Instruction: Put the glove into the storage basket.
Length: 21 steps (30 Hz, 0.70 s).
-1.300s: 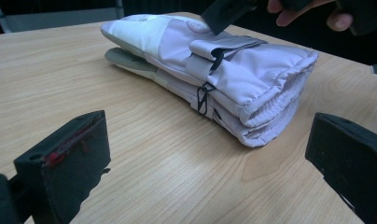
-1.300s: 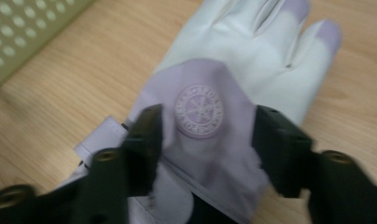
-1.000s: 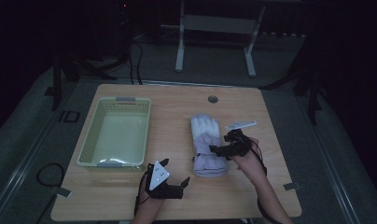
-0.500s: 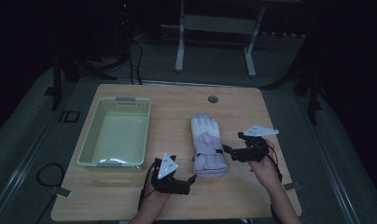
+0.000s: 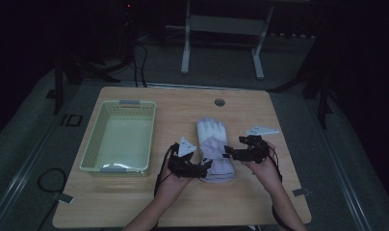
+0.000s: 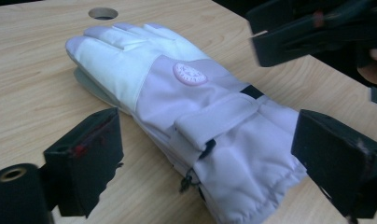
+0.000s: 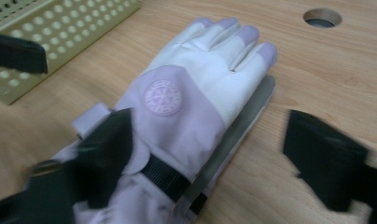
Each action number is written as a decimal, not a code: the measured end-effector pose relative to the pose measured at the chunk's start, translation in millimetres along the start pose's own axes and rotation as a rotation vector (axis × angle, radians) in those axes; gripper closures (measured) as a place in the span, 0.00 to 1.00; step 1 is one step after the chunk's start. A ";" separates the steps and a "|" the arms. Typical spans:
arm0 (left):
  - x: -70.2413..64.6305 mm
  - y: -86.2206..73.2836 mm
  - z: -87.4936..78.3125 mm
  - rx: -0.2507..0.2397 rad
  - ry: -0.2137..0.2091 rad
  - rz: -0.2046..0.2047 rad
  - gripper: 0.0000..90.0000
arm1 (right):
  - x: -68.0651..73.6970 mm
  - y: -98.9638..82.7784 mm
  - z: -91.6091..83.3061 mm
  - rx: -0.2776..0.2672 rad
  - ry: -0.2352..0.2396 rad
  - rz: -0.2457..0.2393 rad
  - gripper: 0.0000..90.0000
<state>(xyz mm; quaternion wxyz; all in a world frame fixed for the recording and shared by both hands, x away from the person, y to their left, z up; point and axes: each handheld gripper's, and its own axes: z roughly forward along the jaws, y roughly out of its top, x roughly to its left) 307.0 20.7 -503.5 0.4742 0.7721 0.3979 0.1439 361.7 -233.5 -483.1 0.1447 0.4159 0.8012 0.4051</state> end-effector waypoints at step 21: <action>7.0 -38.0 39.9 0.219 -0.133 -0.166 0.42 | -25.7 -36.5 45.6 0.151 0.187 0.295 0.54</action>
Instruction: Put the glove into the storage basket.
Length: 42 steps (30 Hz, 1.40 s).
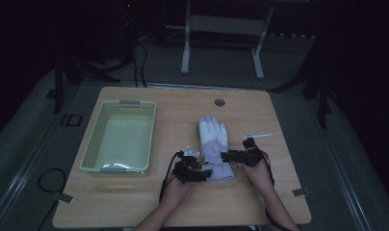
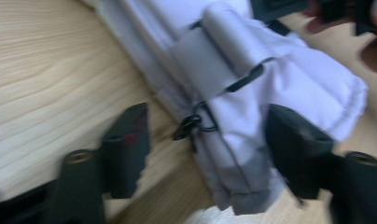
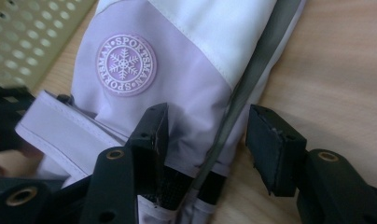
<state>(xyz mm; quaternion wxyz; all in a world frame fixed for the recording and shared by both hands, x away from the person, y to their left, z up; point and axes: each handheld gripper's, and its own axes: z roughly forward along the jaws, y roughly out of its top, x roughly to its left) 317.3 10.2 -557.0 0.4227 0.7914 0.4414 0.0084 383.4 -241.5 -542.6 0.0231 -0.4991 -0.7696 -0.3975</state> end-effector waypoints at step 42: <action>-9.2 46.2 -71.9 0.010 0.006 0.115 0.86 | 75.3 38.7 -29.2 -0.117 -0.101 -0.178 0.88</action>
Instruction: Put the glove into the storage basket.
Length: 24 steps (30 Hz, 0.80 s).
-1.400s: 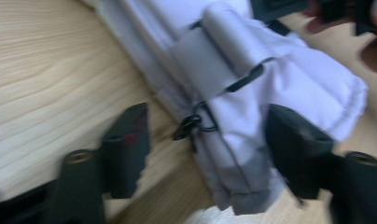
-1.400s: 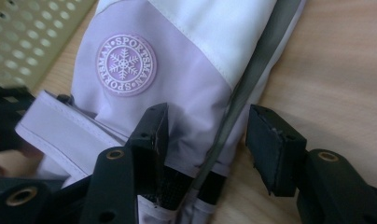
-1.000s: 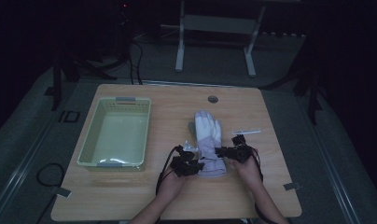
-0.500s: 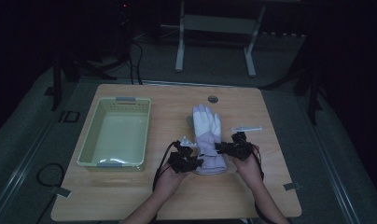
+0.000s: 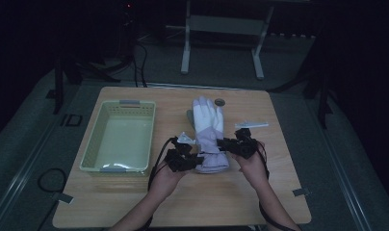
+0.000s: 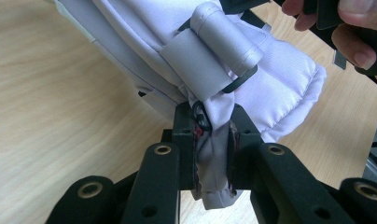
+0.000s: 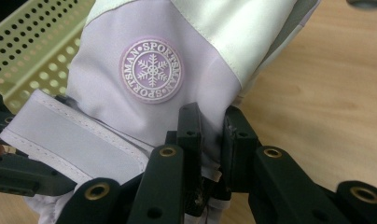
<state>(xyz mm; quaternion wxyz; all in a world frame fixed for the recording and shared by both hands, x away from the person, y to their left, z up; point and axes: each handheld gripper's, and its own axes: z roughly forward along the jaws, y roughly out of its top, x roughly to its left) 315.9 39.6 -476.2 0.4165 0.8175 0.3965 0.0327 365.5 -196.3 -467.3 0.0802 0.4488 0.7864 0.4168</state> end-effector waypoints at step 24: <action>54.1 -3.9 -103.7 -0.047 0.077 0.000 0.86 | 86.9 70.2 35.2 -0.044 0.060 -0.104 0.88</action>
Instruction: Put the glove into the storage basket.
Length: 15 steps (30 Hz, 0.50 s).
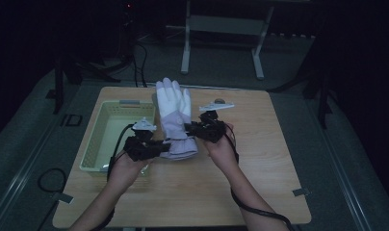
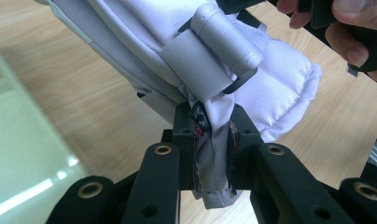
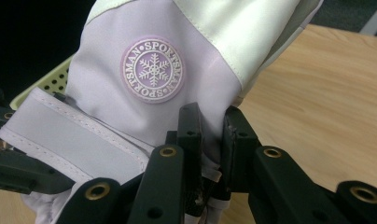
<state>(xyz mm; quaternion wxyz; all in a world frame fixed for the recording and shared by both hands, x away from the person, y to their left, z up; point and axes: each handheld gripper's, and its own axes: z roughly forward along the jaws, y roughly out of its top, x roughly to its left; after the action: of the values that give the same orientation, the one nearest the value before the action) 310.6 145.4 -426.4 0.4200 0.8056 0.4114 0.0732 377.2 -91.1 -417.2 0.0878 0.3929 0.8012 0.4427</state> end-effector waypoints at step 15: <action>55.3 -22.2 -59.7 0.024 0.038 -0.010 0.86 | 59.5 26.4 52.3 -0.021 0.050 -0.011 0.88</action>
<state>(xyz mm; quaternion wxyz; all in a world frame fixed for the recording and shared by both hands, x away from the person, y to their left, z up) 305.6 229.1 -417.4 0.4030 0.8068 0.4242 0.0816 377.1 -7.6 -415.3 0.0742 0.3761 0.8006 0.4605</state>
